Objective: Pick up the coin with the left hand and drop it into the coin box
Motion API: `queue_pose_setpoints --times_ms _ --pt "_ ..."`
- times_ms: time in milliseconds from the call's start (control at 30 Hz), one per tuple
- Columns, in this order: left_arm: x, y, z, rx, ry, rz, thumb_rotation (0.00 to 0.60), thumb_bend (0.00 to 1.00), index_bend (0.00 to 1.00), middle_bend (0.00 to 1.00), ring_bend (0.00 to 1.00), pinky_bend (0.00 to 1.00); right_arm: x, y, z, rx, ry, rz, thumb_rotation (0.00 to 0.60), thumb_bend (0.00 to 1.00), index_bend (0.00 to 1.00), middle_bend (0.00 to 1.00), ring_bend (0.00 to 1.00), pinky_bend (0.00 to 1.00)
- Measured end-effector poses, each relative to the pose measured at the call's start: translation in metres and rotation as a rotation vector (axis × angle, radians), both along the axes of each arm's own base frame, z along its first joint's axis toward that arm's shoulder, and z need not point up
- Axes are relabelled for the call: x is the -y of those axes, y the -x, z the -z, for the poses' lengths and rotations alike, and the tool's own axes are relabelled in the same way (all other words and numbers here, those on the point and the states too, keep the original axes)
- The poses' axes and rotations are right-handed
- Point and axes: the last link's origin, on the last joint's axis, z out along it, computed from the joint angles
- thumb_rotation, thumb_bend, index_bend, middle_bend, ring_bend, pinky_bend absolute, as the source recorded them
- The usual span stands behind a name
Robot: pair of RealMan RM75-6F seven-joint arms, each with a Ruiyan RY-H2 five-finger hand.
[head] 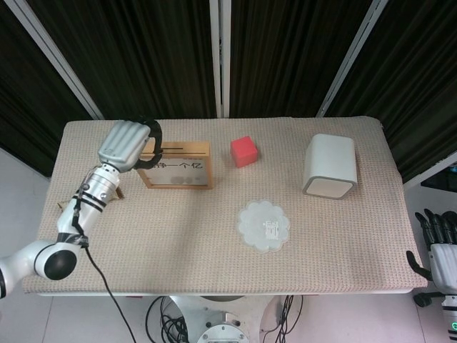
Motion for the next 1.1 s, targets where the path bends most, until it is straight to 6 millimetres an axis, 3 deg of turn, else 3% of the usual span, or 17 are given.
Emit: queue_pose_setpoints --times_ms 300,1100 --pt "-0.027 0.003 0.006 -0.096 0.062 -0.043 0.600 0.34 0.64 0.35 0.22 0.33 0.001 0.001 0.003 -0.008 0.003 0.009 0.600 0.31 0.00 0.00 0.00 0.00" --pt "-0.061 -0.001 0.029 -0.179 0.175 -0.111 0.600 0.34 0.63 0.31 0.22 0.31 0.006 0.006 0.008 -0.002 0.000 0.030 0.600 0.31 0.00 0.00 0.00 0.00"
